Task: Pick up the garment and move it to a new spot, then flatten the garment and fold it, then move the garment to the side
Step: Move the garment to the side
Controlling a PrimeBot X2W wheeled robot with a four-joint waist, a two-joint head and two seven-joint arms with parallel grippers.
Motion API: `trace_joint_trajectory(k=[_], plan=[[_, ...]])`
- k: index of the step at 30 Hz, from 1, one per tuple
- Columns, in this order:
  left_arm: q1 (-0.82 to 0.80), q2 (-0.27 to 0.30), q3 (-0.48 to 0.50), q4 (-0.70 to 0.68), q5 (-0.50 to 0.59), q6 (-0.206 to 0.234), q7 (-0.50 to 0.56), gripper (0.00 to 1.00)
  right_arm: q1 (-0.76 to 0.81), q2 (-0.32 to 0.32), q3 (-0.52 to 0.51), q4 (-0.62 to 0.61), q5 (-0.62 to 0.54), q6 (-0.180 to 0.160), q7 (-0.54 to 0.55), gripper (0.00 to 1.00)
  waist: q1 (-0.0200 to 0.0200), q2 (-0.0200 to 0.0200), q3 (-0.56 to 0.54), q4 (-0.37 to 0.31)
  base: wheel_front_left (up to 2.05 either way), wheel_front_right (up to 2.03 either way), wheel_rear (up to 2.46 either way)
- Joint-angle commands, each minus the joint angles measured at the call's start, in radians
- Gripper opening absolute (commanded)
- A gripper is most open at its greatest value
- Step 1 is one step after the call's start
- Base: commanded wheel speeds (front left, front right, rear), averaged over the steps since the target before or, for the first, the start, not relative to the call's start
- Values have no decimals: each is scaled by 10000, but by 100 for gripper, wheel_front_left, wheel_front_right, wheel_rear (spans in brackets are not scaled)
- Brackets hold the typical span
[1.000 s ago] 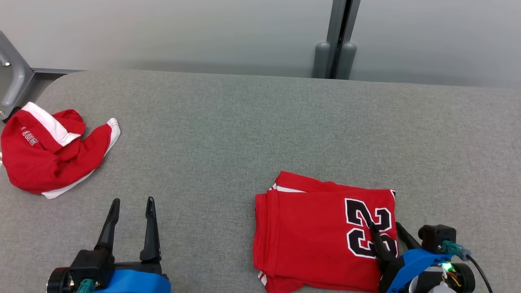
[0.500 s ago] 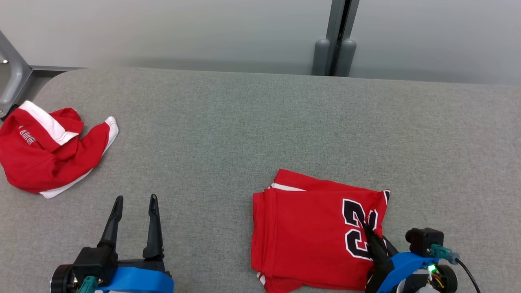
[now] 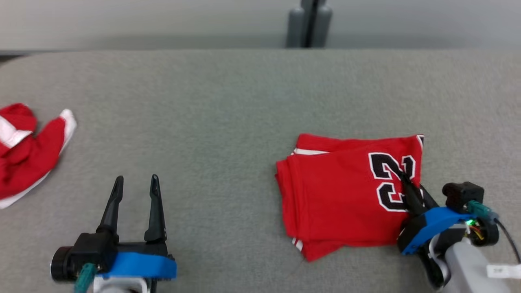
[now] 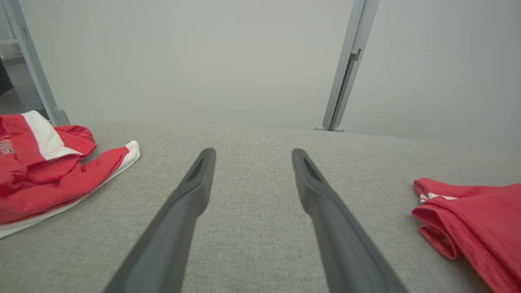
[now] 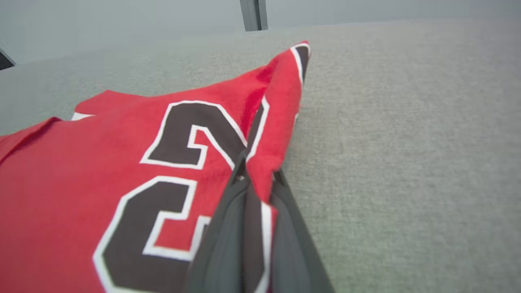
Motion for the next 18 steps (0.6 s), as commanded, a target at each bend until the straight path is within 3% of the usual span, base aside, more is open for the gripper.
trace_joint_trajectory(k=[1, 13, 18], plan=[[-301, -14, -43, -116, 26, -14, -38, 100, -267, -236, -123, -192, 6, 1, 22, 0, -2, -2, 262, -254, 0, 0, 0], [-1515, 322, -155, -571, 377, -83, -44, 100, -905, -568, -567, -861, 265, 1, -58, 0, -2, -2, 1828, -2205, 0, 0, 0], [-1956, 408, -238, -606, 472, -65, -34, 100, -1053, -625, -624, -966, 325, 1, -243, 0, -2, -2, 2144, -2547, 0, 0, 0]])
